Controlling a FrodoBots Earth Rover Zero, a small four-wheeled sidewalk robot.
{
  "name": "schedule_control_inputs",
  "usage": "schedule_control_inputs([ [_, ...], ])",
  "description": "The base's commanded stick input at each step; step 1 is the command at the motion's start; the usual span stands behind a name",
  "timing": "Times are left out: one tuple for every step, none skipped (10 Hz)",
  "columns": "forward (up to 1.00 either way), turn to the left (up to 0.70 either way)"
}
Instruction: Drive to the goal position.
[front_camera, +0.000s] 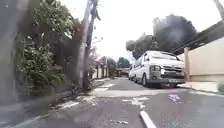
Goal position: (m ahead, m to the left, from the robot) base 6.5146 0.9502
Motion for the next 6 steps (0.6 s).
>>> schedule_control_inputs([
  [0.7,-0.17],
  [0.7,-0.13],
  [0.7,-0.09],
  [0.7,-0.06],
  [0.7,-0.02],
  [0.7,0.0],
])
